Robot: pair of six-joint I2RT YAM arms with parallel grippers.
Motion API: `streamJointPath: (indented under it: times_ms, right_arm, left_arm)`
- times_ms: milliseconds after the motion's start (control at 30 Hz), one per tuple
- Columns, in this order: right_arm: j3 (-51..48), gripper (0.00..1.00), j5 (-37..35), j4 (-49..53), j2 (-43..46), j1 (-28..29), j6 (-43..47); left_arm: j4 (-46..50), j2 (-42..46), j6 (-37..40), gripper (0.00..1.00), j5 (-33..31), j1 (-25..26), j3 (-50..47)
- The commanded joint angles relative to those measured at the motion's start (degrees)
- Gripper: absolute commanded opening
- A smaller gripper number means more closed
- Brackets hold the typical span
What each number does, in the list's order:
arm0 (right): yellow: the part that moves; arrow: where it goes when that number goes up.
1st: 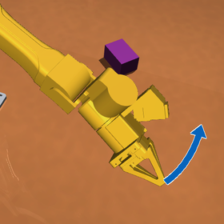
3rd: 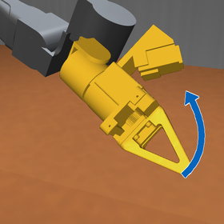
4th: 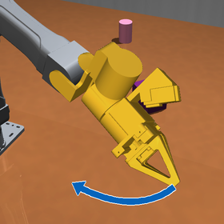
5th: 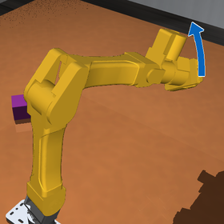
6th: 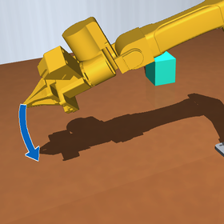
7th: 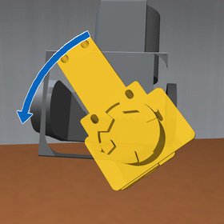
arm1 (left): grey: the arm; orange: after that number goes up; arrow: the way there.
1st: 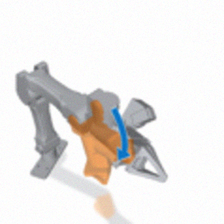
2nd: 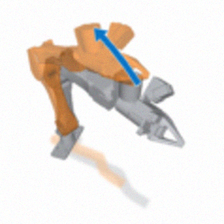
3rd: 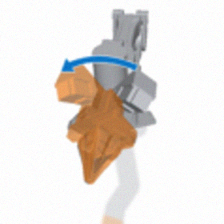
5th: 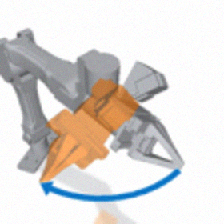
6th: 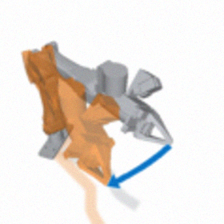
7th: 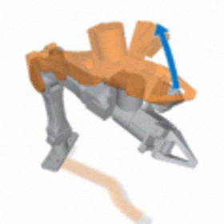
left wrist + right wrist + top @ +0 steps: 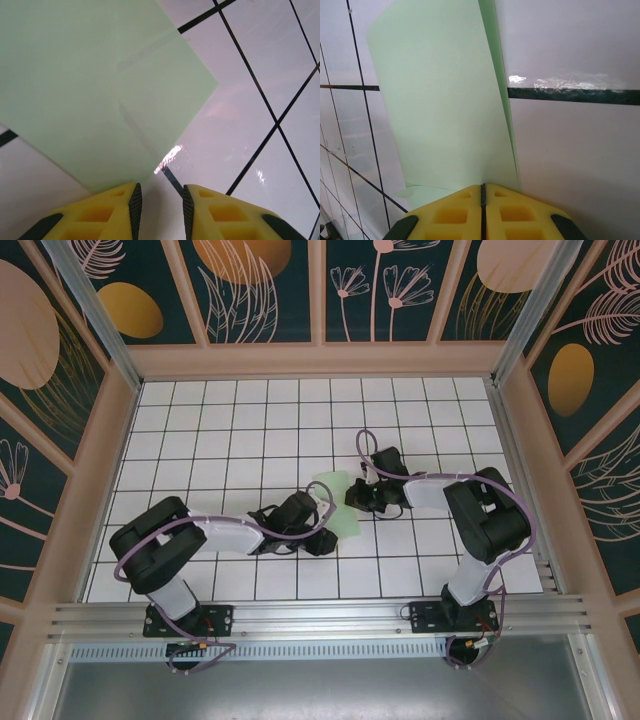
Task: Fold a paper plane with a square sheet of paper (fold left side to right side)
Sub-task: Fold the triangle a second time at the center of the table, then turn over the paper at the center of the table.
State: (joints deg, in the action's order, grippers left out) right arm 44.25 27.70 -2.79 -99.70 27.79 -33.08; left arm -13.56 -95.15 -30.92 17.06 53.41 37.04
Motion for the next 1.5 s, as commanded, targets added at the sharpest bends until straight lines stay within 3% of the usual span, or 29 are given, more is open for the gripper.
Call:
streamJointPath:
  times_ms: [0, 333, 600, 833, 967, 1233, 1367, 1467]
  right_arm:
    - [-1.3, 0.11, -3.3, 3.2, -2.9, 0.0, 0.8]
    - [-0.6, 0.12, -1.4, 2.5, -1.2, 0.2, 1.0]
    - [2.5, 0.19, -1.4, 4.5, 6.4, 0.1, 2.5]
    - [-0.2, 0.48, -8.5, 9.7, 21.0, -2.0, 5.1]
    - [-4.8, 0.59, -9.3, 11.0, 31.3, -4.8, 5.6]
    - [-13.2, 0.8, -3.8, 10.4, 46.4, -6.9, 4.6]
    - [-15.9, 0.98, -1.7, 9.6, 49.4, -7.1, 3.9]
    - [-17.0, 0.99, -1.0, 9.2, 50.8, -7.3, 3.5]
  left_arm:
    - [6.7, -0.1, -1.9, 0.32, 1.7, 1.4, -2.2]
    - [7.9, 5.2, -3.9, 0.33, -0.8, 1.5, -1.9]
    - [8.1, 14.5, -9.2, 0.49, -4.1, -2.8, -1.2]
    - [3.5, 15.9, -12.9, 0.7, -6.9, -6.9, -1.3]
    - [1.6, 12.3, -13.3, 0.75, -7.1, -8.2, 1.0]
    - [0.6, 3.7, -12.6, 0.72, -6.6, -9.9, 6.8]
    - [0.3, -0.3, -12.0, 0.67, -5.3, -10.0, 9.4]
    - [0.3, -2.7, -12.0, 0.64, -5.0, -10.0, 10.8]
